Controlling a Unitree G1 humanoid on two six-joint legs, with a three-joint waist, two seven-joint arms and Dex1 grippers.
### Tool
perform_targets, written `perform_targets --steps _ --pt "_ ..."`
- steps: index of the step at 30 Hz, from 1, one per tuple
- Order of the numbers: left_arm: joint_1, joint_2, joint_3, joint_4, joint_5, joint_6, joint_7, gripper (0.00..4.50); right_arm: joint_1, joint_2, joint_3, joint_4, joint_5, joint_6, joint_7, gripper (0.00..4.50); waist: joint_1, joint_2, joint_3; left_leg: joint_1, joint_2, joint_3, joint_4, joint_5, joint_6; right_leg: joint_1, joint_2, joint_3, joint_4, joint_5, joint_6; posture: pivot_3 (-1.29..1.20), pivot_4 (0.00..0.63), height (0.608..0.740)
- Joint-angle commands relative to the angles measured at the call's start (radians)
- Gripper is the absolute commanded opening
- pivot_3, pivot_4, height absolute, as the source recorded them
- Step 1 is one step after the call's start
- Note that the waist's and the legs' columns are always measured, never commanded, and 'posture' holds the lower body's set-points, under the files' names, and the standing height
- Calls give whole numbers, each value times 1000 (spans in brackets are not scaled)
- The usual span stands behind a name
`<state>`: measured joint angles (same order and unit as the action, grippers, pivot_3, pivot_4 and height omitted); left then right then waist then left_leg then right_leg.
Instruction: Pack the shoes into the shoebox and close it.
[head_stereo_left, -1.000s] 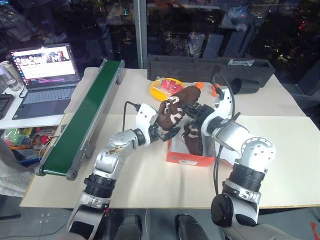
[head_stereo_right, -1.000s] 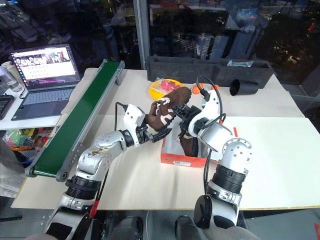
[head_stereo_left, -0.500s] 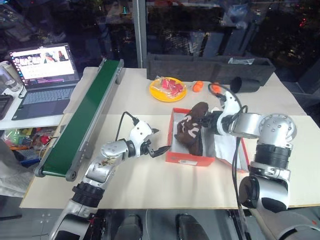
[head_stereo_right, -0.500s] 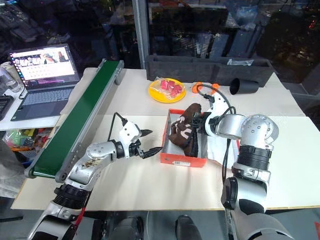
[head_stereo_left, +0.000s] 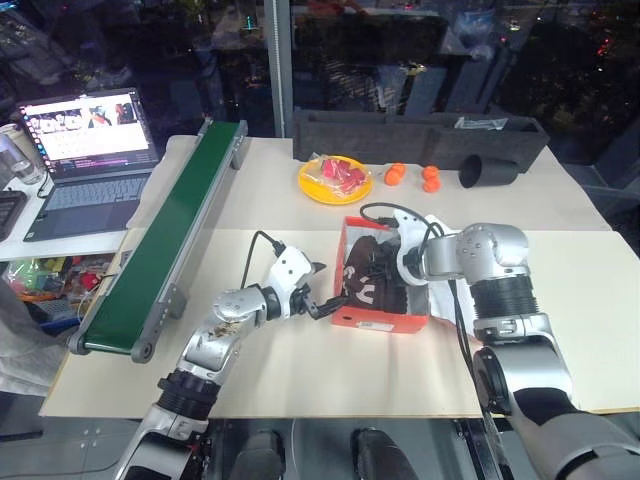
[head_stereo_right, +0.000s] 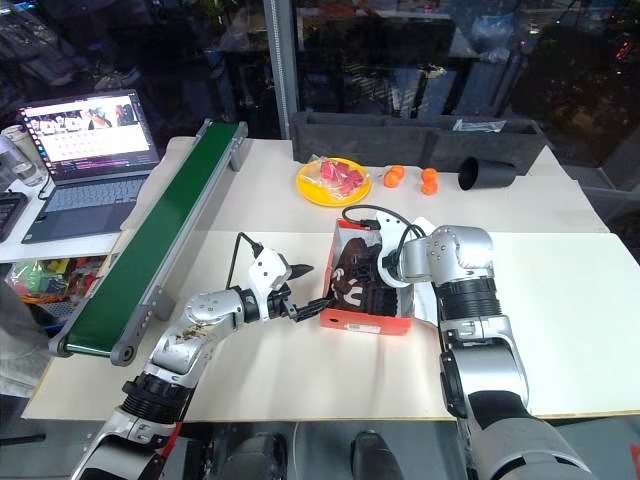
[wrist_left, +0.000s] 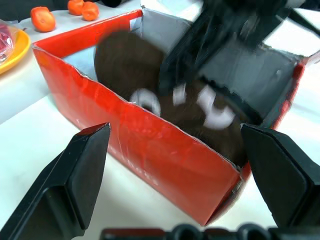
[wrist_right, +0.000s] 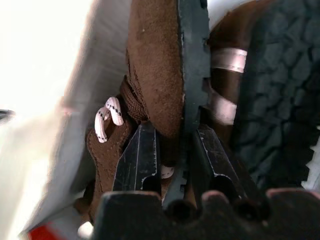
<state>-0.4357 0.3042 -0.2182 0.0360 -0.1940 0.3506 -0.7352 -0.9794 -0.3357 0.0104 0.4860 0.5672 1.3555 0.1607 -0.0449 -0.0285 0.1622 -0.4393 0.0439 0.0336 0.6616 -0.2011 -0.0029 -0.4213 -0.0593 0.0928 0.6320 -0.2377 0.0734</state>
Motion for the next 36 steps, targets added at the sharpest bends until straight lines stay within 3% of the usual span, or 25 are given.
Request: perform_targets --steps 1,3,4,10,13,16,19,22,25,27,29,31,36 --pt "-30 -21 -16 3 2 -20 -15 4421 6 25 22 159 -74 -72 49 440 -1 -1 -2 0 0 0 0 0 0 0 0 0 0 0 0 0 150 740" --pt "-36 -29 -20 10 7 -24 -16 4421 2 27 -17 209 -87 -108 51 440 -3 -2 -5 2 0 0 0 0 0 2 0 0 0 0 0 0 150 740" --pt "-38 -32 -21 13 9 -25 -16 4500 1 26 -43 222 -88 -122 49 1402 -2 -3 -6 5 0 0 0 0 0 4 0 0 0 0 0 0 150 740" --pt "-38 -33 -27 19 16 -34 -33 4500 -34 1 -190 65 -56 -70 -9 3280 1 -3 -6 17 1 0 0 0 0 17 1 0 -2 0 0 0 150 740" --pt "-43 -31 -26 23 16 -35 -45 4500 -52 -8 -278 -185 -21 70 -60 3280 4 -2 -6 12 0 0 0 0 0 13 0 0 -1 0 0 0 150 740" --pt "-51 -29 -25 34 18 -43 -57 4500 -60 29 -409 -397 5 233 -106 3280 6 -2 -6 -4 0 -1 0 0 0 -5 0 0 2 0 0 0 150 740" --pt "-57 -26 -23 43 21 -50 -67 4500 -11 49 -494 -582 130 259 -188 3280 7 -2 -6 -5 1 -2 -1 0 0 -5 0 -1 8 0 -1 0 150 740" --pt "-63 -23 -21 53 27 -58 -75 4500 109 45 -567 -748 301 259 -307 2657 9 -2 -6 -5 0 -2 -1 0 0 -4 0 -2 7 0 -1 0 150 740" --pt "-69 -20 -18 60 29 -61 -82 4500 277 -4 -632 -882 546 259 -449 1503 20 -2 -6 -4 0 -3 -1 1 1 -1 -1 -3 -1 0 -1 0 150 740" --pt "-76 -20 -18 74 29 -67 -92 4500 442 -117 -637 -954 789 259 -520 920 28 -2 -6 -4 -1 -2 0 1 2 -1 -1 -2 -1 0 0 0 150 740" --pt "-83 -23 -20 96 28 -77 -102 4500 653 -327 -536 -989 1183 60 -712 178 30 -1 -5 -5 -1 -2 -1 1 2 -1 -2 -2 -2 0 0 0 150 740" --pt "-88 -30 -23 110 28 -83 -108 4500 810 -459 -461 -1032 1382 -117 -815 57 24 -1 -5 -5 -1 -2 -1 1 2 -1 -2 0 -2 0 0 0 150 740" --pt "-103 -50 -26 148 35 -101 -114 4500 1157 -526 -384 -1153 1405 -387 -835 57 0 -2 -5 3 -1 -3 -1 2 4 8 0 1 -3 -1 0 0 150 740"
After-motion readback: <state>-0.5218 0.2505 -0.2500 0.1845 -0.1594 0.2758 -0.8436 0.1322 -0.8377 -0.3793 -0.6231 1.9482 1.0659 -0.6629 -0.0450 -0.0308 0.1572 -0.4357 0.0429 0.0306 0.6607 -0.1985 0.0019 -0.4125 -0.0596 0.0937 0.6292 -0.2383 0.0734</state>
